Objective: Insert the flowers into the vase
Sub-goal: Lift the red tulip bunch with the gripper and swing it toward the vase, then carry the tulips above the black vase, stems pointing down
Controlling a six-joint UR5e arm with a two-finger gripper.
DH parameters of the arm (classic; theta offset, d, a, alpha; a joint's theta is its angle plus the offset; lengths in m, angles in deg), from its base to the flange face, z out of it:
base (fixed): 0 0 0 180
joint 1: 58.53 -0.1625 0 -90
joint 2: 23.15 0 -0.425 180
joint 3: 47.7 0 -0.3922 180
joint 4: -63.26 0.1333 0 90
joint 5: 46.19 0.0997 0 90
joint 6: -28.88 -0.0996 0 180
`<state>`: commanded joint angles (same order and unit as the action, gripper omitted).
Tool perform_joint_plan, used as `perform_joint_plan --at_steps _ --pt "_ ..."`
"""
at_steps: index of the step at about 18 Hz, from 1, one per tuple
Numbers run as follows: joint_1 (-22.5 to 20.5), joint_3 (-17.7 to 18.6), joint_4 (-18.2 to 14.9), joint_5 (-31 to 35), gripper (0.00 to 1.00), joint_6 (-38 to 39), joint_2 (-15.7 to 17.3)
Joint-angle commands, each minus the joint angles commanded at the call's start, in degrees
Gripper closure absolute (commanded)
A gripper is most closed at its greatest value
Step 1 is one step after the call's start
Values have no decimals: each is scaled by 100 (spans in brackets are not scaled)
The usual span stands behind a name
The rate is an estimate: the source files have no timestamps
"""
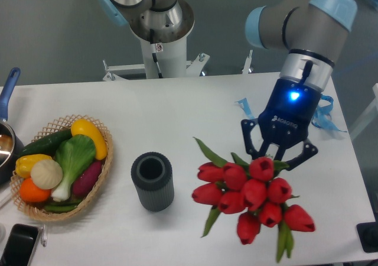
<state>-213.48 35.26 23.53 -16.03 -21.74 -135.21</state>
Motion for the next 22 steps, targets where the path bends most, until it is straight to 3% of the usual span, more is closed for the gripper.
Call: perform_joint_plan --at_steps 3,5,8,11,13,22 --pt "-18 307 61 -545 76 -184 17" --pt "-61 527 70 -1447 76 -456 26" --pt "-263 1159 70 -2469 76 -939 166" --pt "-360 1835 70 -3076 76 -1545 342" --pt "-378 2092 70 -3394 76 -2020 369" --pt "-282 2251 62 -3711 76 -2057 554"
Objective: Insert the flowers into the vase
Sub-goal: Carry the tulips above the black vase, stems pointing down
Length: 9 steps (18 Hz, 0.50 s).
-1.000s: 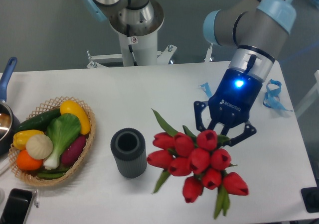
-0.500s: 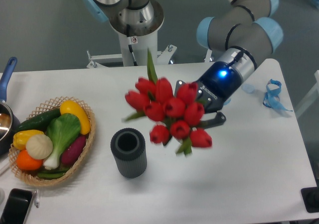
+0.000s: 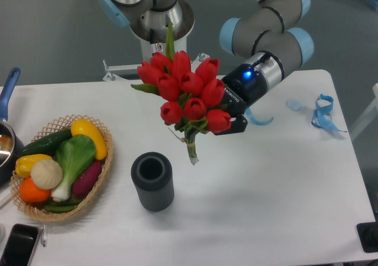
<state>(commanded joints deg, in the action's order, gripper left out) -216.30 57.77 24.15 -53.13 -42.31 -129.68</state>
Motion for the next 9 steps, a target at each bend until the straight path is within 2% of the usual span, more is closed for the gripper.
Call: perform_joint_plan --at_steps 9 --pt "457 -88 -18 -9 76 -26 -35"
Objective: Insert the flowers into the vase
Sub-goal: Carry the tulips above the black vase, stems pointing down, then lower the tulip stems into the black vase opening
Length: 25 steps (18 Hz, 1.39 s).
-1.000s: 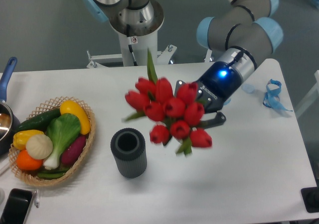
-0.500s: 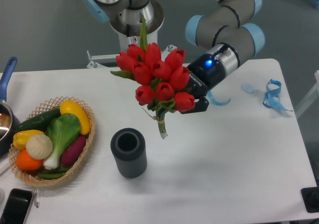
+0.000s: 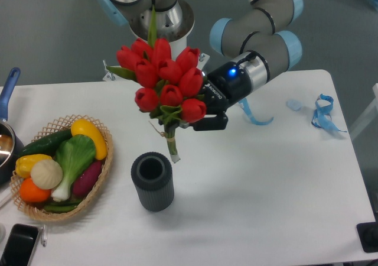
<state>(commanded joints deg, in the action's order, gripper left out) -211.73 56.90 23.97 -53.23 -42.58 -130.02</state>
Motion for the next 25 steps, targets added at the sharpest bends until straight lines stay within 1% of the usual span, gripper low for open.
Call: perform_joint_plan --at_steps 7,10,14,16,18,20,25 --pt "106 166 -9 44 76 -9 -35" --pt "123 158 0 79 76 -35 -185" --pt "132 228 -9 97 76 -70 -246" --pt "202 281 0 193 76 -79 -290" --pt "220 377 0 211 76 -228 -308" --pt "220 465 0 211 75 -570 -352" --pt "220 492 -9 220 75 -650 -466"
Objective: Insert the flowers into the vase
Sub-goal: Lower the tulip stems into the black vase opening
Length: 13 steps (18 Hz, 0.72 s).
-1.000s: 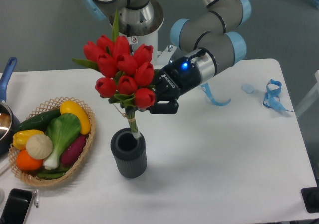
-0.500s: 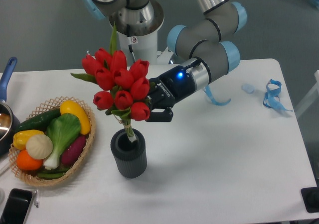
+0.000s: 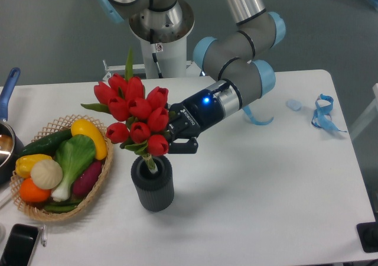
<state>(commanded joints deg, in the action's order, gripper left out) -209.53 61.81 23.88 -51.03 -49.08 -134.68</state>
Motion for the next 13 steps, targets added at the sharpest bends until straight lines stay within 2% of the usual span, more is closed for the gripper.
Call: perform_joint_plan --at_steps 4,13 --pt "0 0 0 386 75 -35 -97" --pt "0 44 9 633 74 -123 -281"
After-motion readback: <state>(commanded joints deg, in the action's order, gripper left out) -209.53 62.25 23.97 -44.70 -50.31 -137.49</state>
